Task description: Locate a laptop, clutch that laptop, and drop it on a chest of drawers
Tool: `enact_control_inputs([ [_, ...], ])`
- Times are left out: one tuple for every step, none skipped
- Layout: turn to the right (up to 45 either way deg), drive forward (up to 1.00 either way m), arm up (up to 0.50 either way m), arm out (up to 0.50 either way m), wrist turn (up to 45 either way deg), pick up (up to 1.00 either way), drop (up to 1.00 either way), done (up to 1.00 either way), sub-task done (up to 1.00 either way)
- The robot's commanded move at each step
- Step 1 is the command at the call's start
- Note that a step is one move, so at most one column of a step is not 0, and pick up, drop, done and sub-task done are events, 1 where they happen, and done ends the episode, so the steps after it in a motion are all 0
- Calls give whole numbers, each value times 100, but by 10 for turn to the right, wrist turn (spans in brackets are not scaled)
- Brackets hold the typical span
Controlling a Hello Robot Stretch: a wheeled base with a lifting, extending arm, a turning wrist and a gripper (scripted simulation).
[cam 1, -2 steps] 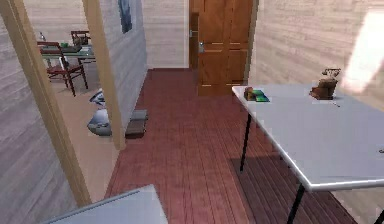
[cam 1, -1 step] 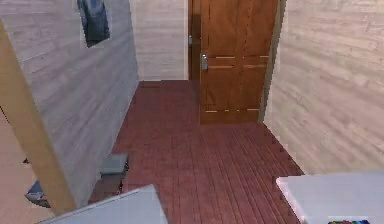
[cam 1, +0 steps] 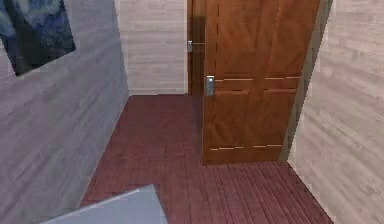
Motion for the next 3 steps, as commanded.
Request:
enact_control_inputs([
  [210, 0, 0, 0, 0, 0, 0, 0, 0],
  [0, 10, 0, 0, 0, 0, 0, 0, 0],
  [-360, 0, 0, 0, 0, 0, 0, 0, 0],
])
